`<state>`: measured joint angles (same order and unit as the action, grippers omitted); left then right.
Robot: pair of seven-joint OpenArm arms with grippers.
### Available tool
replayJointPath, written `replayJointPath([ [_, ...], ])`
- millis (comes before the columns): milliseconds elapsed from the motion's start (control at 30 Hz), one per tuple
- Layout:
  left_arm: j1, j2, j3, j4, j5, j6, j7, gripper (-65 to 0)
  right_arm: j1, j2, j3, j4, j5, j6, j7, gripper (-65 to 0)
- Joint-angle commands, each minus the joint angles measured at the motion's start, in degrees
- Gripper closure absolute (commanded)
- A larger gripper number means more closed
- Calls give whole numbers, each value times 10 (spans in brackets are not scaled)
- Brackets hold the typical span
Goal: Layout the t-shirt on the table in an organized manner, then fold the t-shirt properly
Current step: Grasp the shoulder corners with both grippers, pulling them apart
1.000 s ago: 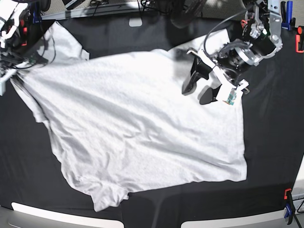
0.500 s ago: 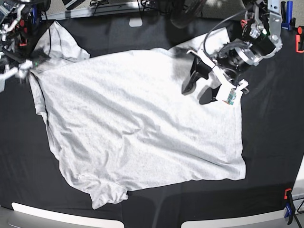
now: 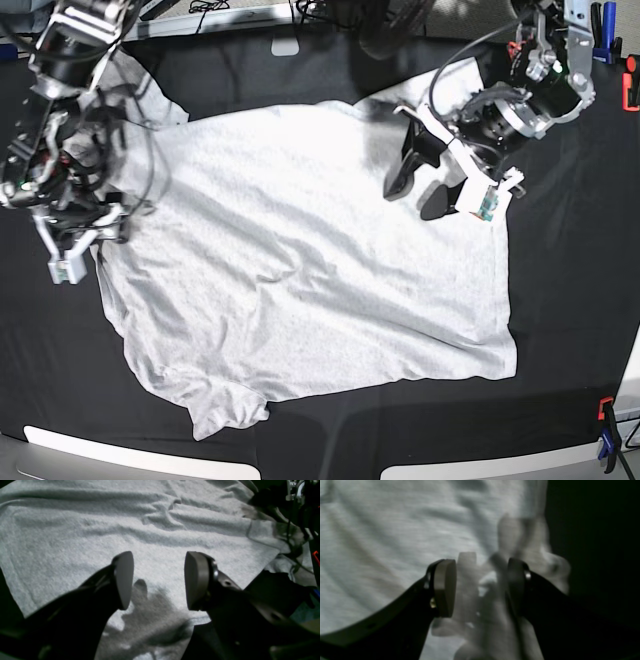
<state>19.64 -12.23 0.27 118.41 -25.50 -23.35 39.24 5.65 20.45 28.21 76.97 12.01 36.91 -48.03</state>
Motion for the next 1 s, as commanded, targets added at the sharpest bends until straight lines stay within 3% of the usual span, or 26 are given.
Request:
replayJointPath([
  [0,-3,0,-2,12,-9,-2,-15,-305,8,26,5,9,0,-7,9,-319],
  [200,-2,0,-2,12,-9,-2,-15,-305,15,100,18,-66,-16,-24,91,-319],
  [333,-3,-1,-2,12,-9,-2,-2,-305,38,150,18,-167,-71,-103,118,-319],
  [400,-2,-3,-2,13,-3,-10,25,-305,39,174,18,-171,-73,-116,103,-319],
  [500,8,-3,-2,23,18,-103,47,-305,31,205,19,-145,-69,-115,81,-319],
  [567,22,-4,-2,35,21,-144,47,-305,20,216,19,-110,-53,-112,69,-319],
  [667,47,-5,-2,46,21,-157,58,-305,-13,219,19,-39,-12,-78,33,-319],
  [733,67,-17,-2,46,27,-157,86,-305,-40,219,19,16,20,-51,-21,-319],
  [833,100,-45,-1,46,96,-157,134,-305,-82,219,19,92,37,-48,-82,-319],
  [967,154,-102,-1,46,164,-156,87,-305,-127,219,19,169,37,-48,-85,-319],
])
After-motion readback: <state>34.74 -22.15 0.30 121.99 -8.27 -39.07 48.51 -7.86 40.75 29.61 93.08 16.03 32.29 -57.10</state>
